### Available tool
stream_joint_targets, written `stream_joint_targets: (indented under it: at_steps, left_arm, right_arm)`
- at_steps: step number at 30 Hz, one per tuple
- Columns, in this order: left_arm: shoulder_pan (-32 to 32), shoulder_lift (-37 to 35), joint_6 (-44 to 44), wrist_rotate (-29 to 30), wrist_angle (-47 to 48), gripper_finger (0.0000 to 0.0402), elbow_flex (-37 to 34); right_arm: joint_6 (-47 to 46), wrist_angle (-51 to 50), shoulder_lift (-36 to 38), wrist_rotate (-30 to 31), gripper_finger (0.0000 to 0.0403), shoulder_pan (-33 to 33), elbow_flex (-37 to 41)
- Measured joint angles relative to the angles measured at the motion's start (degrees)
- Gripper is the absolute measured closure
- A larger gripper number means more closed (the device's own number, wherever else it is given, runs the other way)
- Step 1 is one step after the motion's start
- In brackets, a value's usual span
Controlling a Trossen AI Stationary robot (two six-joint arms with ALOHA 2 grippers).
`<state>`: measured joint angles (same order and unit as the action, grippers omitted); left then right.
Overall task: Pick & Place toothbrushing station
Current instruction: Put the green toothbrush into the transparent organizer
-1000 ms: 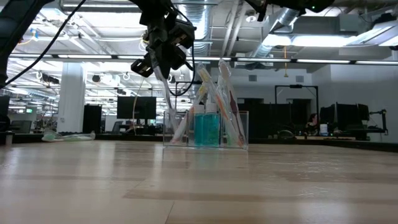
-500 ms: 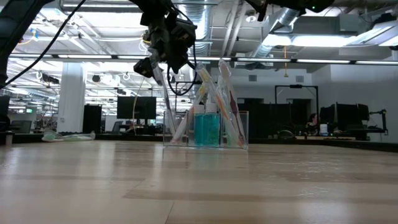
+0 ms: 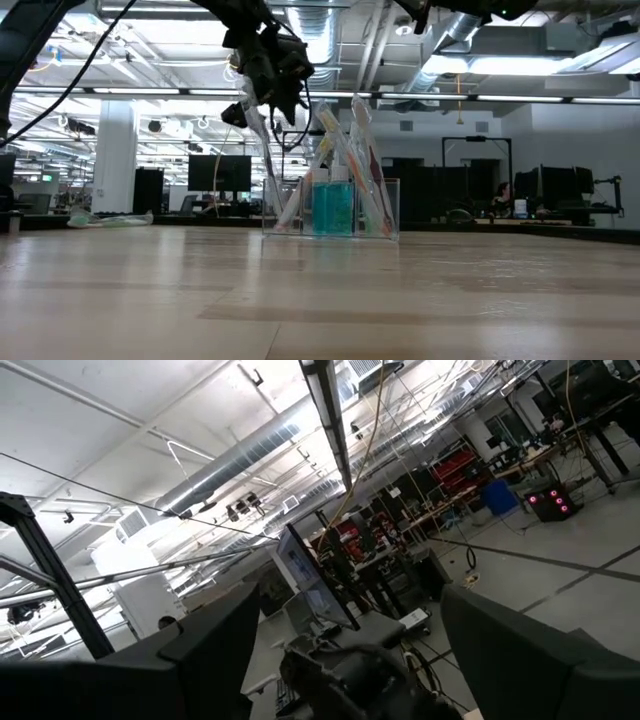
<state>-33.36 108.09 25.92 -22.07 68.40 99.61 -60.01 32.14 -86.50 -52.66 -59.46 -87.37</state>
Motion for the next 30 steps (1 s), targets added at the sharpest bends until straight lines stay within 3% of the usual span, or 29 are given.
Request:
stream_joint_targets:
  at_steps: [5,11,14,18,23,30]
  left_arm:
    - [-3.1,-3.1,0.1,3.1,-5.0,0.0146,0.1]
    - [-8.8,-9.5,-2.0,15.2,-5.1,0.0146,0.1]
    - [-12.5,-12.7,-4.8,21.0,-1.9,0.0147,0.1]
    - [-18.0,-15.0,-7.0,24.0,5.7,0.0156,-1.8]
    - [-21.1,-18.7,-7.2,24.2,6.6,0.0168,-11.9]
    - [-22.4,-26.0,-6.0,24.6,5.6,0.0164,-32.3]
  right_arm:
    - [-0.4,0.0,0.0,0.0,0.0101,-0.5,0.0]
    - [-1.3,0.0,0.0,0.0,0.0101,-1.2,0.0]
    - [-1.6,0.0,0.0,0.0,0.0101,-1.4,0.0]
    - [-3.0,0.3,0.0,-0.1,0.0101,-1.4,0.0]
    - [-3.2,0.7,0.0,-0.3,0.0101,-1.3,0.0]
    - [-4.4,0.9,0.0,-1.1,0.0101,-1.3,0.0]
